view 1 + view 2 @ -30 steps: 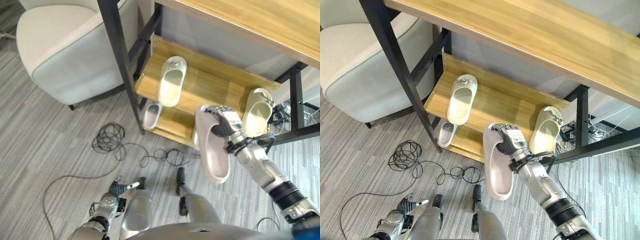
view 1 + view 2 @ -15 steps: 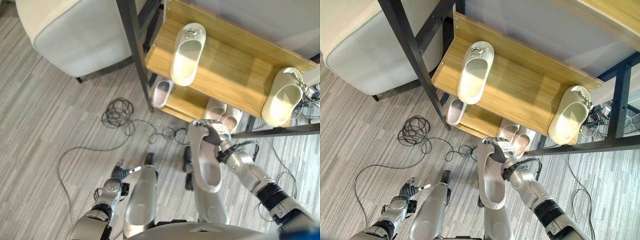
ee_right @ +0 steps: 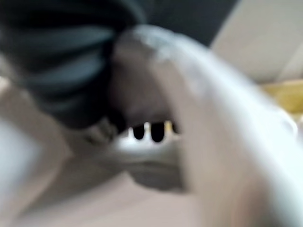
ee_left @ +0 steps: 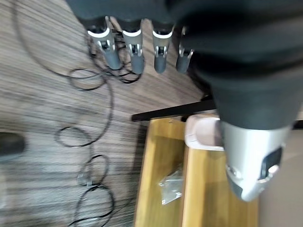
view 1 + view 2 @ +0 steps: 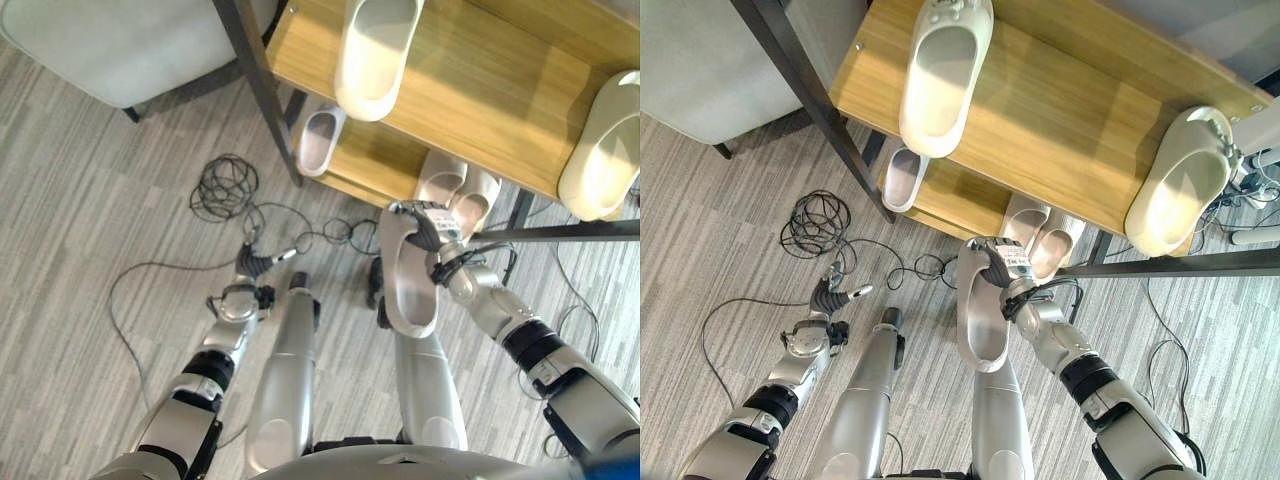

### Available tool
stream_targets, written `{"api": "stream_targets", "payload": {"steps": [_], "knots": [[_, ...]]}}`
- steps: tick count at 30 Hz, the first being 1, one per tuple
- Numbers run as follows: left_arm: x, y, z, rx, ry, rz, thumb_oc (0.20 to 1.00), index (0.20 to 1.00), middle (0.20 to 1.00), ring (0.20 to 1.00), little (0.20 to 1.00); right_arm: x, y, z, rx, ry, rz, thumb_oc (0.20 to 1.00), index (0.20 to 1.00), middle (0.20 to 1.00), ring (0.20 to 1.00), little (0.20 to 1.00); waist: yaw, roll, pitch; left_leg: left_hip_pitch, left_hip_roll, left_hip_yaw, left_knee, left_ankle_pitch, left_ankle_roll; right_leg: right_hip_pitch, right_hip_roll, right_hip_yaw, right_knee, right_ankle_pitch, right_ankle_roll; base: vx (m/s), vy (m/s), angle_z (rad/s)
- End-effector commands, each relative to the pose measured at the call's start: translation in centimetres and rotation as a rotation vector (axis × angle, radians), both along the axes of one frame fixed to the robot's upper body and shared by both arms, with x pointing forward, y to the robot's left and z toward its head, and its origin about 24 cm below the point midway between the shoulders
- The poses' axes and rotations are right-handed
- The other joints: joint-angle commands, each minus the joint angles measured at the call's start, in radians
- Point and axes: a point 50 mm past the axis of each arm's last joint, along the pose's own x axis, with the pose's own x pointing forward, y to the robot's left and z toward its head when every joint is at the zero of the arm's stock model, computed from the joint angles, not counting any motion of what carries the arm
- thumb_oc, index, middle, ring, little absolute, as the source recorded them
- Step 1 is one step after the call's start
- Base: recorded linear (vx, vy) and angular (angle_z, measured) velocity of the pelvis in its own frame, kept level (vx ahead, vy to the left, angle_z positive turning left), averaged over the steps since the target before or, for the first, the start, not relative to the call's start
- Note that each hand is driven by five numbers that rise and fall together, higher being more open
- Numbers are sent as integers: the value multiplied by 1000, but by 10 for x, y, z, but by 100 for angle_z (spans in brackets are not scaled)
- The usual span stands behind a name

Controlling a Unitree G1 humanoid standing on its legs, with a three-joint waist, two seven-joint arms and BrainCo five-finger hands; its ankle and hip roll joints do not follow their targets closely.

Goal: Arrange the slippers neatly on the shoe rack.

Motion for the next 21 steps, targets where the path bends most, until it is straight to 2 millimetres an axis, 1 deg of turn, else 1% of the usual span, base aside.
{"api": "stream_targets", "payload": {"steps": [1, 3, 4, 6, 13, 18, 21], "knots": [[-1, -14, 10, 27, -88, -49, 1000, 1000, 1000, 1000, 1000, 1, -10, 3, -2, -39, -22, 200, 200, 200, 200, 200, 8, 62, -67, -32, 42, 28, -47, 8, -10, -24, -15, 50, 174, -177, 24, -38, -15, -1], [3, -13, 15, 29, -106, -45, 1000, 1000, 1000, 1000, 1000, 6, -11, 9, -33, -57, -22, 200, 200, 200, 200, 200, 8, 68, -76, -81, 40, 30, -10, -2, -9, -72, -15, 55, 207, -188, 22, 5, -17, -2], [3, -12, 16, 27, -110, -42, 1000, 1000, 1000, 1000, 1000, 9, -14, 13, -45, -69, -26, 200, 200, 200, 200, 200, 9, 72, -82, -87, 39, 28, 11, -38, -9, -81, -11, 61, 232, -223, 26, 61, -32, -4], [5, -10, 21, 11, -131, -27, 1000, 1000, 1000, 1000, 1000, 15, -16, 26, -70, -110, -27, 200, 200, 200, 200, 200, 10, 77, -89, -141, 36, 29, 51, -50, -8, -135, -11, 62, 272, -235, 26, 37, -15, -2], [18, -6, 33, 17, -156, -5, 1000, 1000, 1000, 1000, 1000, 32, -22, 55, -155, -190, -49, 200, 200, 200, 200, 200, 8, 85, -114, -291, 27, 28, 130, -60, -12, -282, -18, 79, 364, -261, 16, -7, -27, 1], [28, 1, 48, 21, -186, 8, 1000, 1000, 1000, 1000, 1000, 45, -28, 84, -185, -257, -78, 200, 200, 200, 200, 200, 9, 90, -132, -373, 26, 26, 159, -57, -18, -362, -23, 83, 409, -273, 12, 10, -21, 2], [35, 2, 57, 25, -207, 16, 1000, 1000, 1000, 1000, 1000, 51, -29, 92, -203, -261, -91, 200, 200, 200, 200, 200, 10, 90, -140, -413, 24, 26, 172, -55, -23, -398, -29, 80, 428, -276, 11, 30, -32, 3]]}}
